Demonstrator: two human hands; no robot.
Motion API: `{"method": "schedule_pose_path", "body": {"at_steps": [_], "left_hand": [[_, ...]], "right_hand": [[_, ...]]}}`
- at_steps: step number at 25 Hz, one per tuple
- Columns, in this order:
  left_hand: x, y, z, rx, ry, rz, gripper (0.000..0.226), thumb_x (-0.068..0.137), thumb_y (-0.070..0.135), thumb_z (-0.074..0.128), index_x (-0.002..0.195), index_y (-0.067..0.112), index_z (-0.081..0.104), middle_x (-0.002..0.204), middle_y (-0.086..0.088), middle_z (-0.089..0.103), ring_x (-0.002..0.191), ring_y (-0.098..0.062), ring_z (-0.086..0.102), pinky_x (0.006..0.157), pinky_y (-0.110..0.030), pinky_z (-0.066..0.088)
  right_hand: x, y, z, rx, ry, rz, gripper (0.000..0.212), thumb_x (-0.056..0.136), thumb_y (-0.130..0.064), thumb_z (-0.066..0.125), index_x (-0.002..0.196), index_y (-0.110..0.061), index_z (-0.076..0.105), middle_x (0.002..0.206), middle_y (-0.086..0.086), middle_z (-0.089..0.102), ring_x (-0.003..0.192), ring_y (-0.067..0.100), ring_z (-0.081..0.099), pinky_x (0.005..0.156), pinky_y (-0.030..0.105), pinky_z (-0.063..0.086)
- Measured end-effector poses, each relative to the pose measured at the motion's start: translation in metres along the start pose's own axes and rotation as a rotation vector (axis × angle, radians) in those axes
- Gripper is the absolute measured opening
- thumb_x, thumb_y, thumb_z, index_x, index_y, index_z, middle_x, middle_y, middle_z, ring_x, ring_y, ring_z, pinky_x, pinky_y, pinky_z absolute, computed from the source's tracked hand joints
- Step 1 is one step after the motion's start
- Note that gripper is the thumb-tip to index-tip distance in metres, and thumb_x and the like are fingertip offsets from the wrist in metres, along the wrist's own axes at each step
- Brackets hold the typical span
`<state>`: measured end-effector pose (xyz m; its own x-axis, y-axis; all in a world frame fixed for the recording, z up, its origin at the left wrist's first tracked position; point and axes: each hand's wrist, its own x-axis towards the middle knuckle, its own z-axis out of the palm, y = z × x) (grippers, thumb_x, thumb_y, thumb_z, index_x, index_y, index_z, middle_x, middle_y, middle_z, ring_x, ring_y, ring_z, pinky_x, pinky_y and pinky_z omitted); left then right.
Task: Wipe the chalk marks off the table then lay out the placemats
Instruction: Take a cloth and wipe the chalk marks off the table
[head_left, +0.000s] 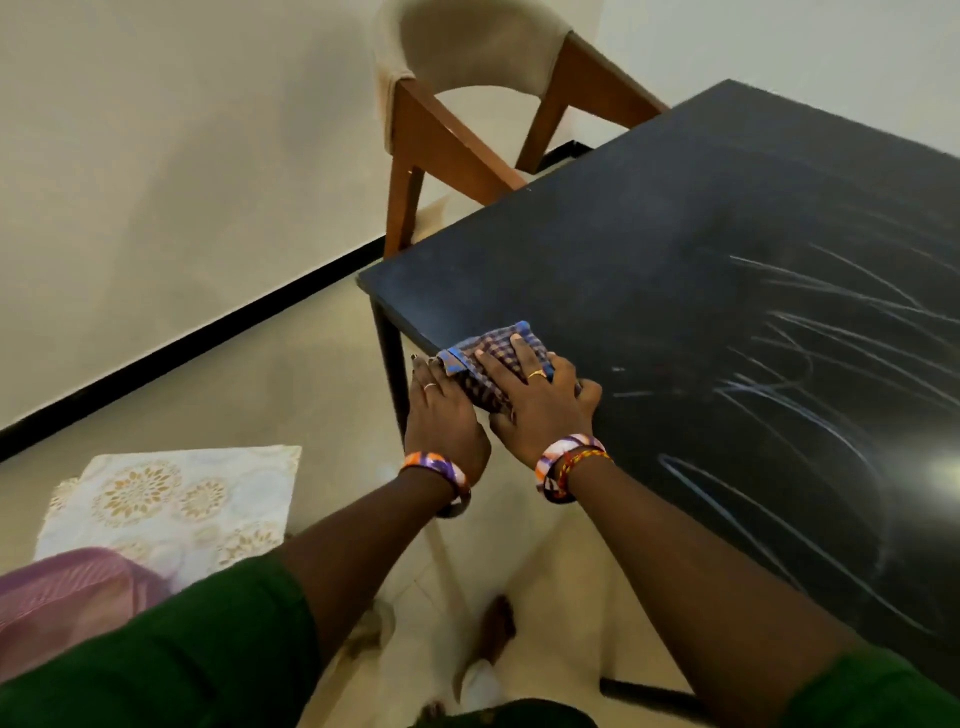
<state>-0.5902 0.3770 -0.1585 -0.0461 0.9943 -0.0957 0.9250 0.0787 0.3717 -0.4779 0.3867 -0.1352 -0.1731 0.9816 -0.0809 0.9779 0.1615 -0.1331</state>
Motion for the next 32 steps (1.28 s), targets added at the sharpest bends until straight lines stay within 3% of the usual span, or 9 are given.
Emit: {"method": "schedule_pose_path", "body": {"at_steps": [2,6,11,19,23,27,29,32], "left_hand": [[-0.022,0.018,0.008,0.064,0.026,0.154,0.072,0.089,0.008,0.037,0.147,-0.003,-0.006,0.154,-0.025,-0.01,0.144,-0.035,-0.012,0.118,-0.035,-0.005],[-0.046,0.039,0.015,0.206,-0.04,0.422,0.07,0.089,0.002,0.033,0.148,0.004,-0.005,0.156,-0.014,-0.014,0.146,-0.028,-0.011,0.119,-0.038,-0.001],[-0.049,0.047,0.009,0.293,-0.041,0.495,0.067,0.09,0.001,0.035,0.148,0.005,0.003,0.158,-0.014,0.001,0.147,-0.027,0.002,0.119,-0.037,0.003],[-0.045,0.054,-0.008,0.375,-0.166,0.45,0.069,0.086,0.001,0.037,0.148,0.005,0.007,0.158,-0.013,0.005,0.146,-0.025,0.007,0.12,-0.035,0.013],[-0.058,0.059,-0.004,0.454,-0.154,0.39,0.065,0.091,0.006,0.037,0.148,0.001,0.005,0.157,-0.017,0.004,0.146,-0.03,0.005,0.119,-0.039,0.013],[-0.105,0.089,0.022,0.56,-0.147,0.629,0.057,0.098,0.011,0.029,0.146,-0.003,0.003,0.155,-0.025,0.004,0.145,-0.037,0.003,0.117,-0.043,0.013],[-0.123,0.104,0.031,0.588,-0.159,0.657,0.056,0.102,0.021,0.027,0.146,-0.004,0.004,0.154,-0.027,0.007,0.144,-0.038,0.008,0.117,-0.043,0.016],[-0.121,0.111,0.034,0.661,-0.115,0.674,0.052,0.102,0.018,0.023,0.144,-0.01,0.009,0.151,-0.033,0.012,0.141,-0.044,0.015,0.114,-0.046,0.023]], "right_hand": [[-0.034,0.019,-0.001,-0.003,0.0,0.075,0.065,0.09,-0.045,0.045,0.144,-0.049,0.008,0.159,-0.005,0.003,0.14,0.034,0.012,0.106,0.053,0.02],[-0.11,0.063,-0.006,-0.041,-0.056,0.218,0.069,0.09,-0.049,0.045,0.144,-0.05,0.001,0.159,-0.005,0.0,0.141,0.034,0.01,0.107,0.052,0.018],[-0.161,0.085,-0.011,-0.123,-0.122,0.329,0.067,0.087,-0.059,0.03,0.145,-0.047,-0.002,0.159,-0.004,-0.004,0.14,0.034,0.01,0.108,0.05,0.018],[-0.076,0.058,-0.018,0.119,-0.113,0.392,0.056,0.096,-0.053,0.022,0.148,-0.04,0.002,0.159,-0.003,-0.01,0.143,0.039,-0.001,0.112,0.058,0.005],[-0.159,0.115,-0.012,0.15,-0.003,0.718,0.057,0.096,-0.054,0.022,0.148,-0.04,0.001,0.159,0.0,-0.008,0.142,0.041,0.001,0.111,0.06,0.005],[-0.228,0.157,-0.015,0.267,0.073,1.122,0.059,0.097,-0.052,0.023,0.149,-0.036,0.0,0.159,0.004,-0.011,0.142,0.044,-0.003,0.111,0.061,0.001],[-0.22,0.134,-0.011,0.244,0.101,1.068,0.059,0.097,-0.05,0.024,0.149,-0.035,-0.001,0.158,0.007,-0.012,0.142,0.044,-0.003,0.111,0.062,0.004],[-0.196,0.078,0.002,0.139,0.103,0.706,0.06,0.096,-0.05,0.029,0.148,-0.038,0.001,0.159,0.004,-0.008,0.142,0.041,0.0,0.11,0.059,0.009]]}}
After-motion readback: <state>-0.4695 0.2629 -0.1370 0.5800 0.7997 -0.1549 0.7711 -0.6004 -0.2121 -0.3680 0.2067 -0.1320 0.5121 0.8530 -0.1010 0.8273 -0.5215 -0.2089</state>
